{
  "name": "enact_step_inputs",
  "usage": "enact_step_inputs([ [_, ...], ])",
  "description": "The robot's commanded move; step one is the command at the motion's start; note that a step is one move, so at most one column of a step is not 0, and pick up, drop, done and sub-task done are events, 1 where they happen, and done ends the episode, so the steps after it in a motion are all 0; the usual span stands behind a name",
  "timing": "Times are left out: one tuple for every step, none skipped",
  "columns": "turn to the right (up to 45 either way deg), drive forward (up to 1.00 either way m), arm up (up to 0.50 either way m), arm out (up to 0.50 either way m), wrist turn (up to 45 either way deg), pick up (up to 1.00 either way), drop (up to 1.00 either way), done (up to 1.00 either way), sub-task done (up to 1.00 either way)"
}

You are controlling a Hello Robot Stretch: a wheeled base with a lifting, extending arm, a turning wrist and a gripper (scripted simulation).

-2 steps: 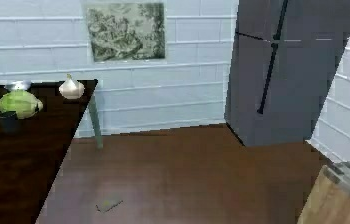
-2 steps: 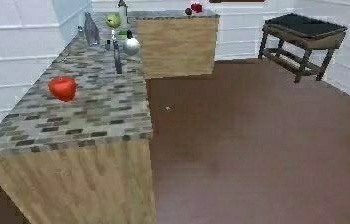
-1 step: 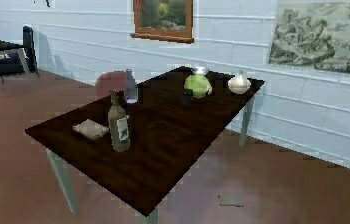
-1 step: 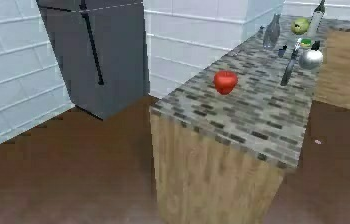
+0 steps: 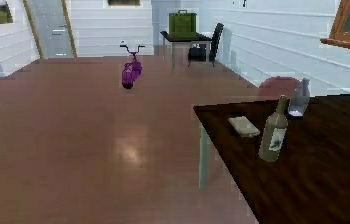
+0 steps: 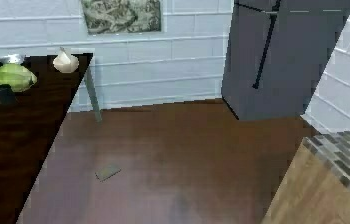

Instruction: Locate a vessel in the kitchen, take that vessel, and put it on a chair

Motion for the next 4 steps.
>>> enact_step_inputs([
  [-39.0, 0.0, 0.0, 0.0, 0.0, 0.0, 0.0, 0.0, 0.0],
  [-3.0, 0.0, 0.0, 0.0, 0.0, 0.0, 0.0, 0.0, 0.0],
  [45.0, 0.0, 0.0, 0.0, 0.0, 0.0, 0.0, 0.0, 0.0],
  [45.0, 0.0, 0.0, 0.0, 0.0, 0.0, 0.0, 0.0, 0.0],
])
